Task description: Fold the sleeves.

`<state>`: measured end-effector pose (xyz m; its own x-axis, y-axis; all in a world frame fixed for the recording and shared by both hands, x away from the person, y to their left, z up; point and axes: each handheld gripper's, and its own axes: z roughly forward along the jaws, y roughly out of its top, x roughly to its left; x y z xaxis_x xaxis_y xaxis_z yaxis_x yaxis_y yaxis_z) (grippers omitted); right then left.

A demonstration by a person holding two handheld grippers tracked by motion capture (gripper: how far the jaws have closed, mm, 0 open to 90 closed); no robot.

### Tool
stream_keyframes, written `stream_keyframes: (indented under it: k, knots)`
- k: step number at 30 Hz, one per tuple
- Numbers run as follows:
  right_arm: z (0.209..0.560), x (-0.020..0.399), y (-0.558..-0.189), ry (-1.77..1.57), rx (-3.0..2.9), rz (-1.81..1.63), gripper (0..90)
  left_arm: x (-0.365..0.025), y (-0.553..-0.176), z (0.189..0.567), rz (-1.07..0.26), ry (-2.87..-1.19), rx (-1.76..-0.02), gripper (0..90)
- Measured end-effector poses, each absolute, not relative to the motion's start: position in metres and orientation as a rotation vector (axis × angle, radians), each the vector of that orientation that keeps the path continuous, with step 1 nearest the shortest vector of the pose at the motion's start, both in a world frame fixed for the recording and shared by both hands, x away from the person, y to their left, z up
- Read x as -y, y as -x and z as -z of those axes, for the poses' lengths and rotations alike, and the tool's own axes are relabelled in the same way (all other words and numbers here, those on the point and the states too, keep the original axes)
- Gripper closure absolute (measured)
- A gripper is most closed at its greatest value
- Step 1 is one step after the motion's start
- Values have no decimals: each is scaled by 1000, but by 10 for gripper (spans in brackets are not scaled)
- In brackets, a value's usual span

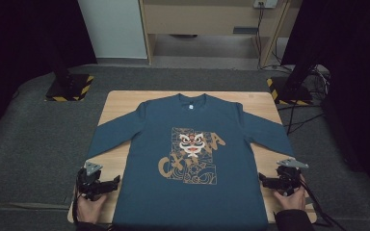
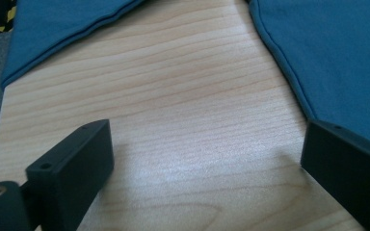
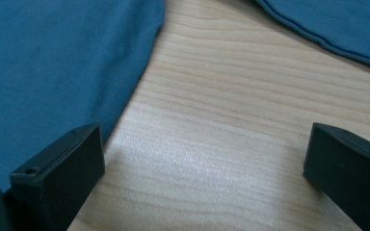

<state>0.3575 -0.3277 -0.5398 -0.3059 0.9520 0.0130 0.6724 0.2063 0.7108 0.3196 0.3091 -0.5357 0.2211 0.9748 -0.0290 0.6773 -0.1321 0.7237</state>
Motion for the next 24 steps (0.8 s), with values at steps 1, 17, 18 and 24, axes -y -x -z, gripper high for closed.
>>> stream_keyframes:
  k: [1, 17, 18, 24]
  knots:
    - [540, 329, -356, -1504, -2058, -870, 6, -310, -318, 535, -618, -1875, -1528, 73]
    - [540, 331, -352, -1511, -2052, -868, 5, -314, -317, 508, -550, -1719, -1542, 119]
    - [540, 331, -352, -1511, -2052, -868, 5, -314, -319, 506, -554, -1716, -1540, 119]
    - [540, 330, -352, -1511, -2052, -867, 4, -314, -328, 494, -590, -1703, -1544, 129]
